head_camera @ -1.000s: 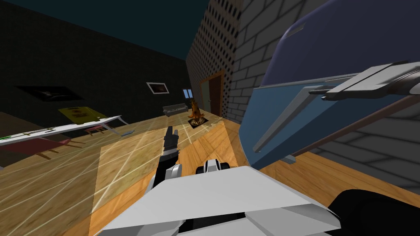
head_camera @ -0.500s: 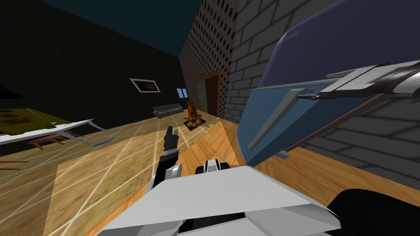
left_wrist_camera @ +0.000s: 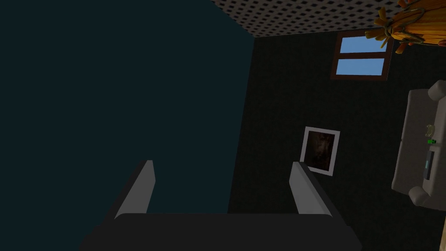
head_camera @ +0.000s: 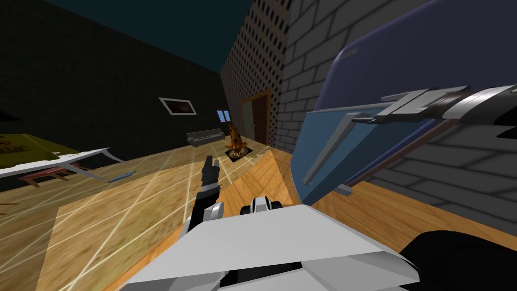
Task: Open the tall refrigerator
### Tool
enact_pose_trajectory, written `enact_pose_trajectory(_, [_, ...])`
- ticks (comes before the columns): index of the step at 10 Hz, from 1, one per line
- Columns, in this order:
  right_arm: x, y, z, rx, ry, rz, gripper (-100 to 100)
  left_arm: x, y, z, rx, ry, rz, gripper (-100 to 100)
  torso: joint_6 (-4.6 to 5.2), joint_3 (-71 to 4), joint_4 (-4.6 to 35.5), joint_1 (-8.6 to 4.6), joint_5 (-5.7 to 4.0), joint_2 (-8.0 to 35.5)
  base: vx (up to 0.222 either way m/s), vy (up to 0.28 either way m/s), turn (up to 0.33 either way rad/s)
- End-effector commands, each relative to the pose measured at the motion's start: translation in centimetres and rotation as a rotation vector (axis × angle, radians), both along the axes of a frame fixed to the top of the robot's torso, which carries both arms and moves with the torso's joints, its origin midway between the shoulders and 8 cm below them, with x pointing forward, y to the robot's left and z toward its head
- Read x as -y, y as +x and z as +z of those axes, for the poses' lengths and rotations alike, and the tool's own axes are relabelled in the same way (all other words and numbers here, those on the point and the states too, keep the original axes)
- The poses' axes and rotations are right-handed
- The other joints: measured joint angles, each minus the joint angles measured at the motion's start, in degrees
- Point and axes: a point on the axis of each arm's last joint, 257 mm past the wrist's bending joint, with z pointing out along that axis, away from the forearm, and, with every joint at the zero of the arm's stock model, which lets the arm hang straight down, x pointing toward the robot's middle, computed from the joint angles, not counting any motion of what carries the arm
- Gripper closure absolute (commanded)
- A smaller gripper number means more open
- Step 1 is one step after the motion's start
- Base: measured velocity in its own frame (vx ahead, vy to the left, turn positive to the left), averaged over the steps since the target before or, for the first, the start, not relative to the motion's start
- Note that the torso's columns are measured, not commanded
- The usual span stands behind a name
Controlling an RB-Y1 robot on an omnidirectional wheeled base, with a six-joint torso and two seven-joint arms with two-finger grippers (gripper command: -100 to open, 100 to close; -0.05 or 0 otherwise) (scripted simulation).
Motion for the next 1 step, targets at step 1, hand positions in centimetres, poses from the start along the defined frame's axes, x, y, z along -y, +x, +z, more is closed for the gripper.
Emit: enact_pose_trajectory(1, [-2.56, 2.60, -0.13, -0.012, 0.002, 0.100, -100, -0.02, -0.01, -0.02, 0.000, 0.000, 0.000, 0, 0.14, -0.15, 0.11, -0.06, 0.20, -0.14, 0.126, 0.006, -0.484])
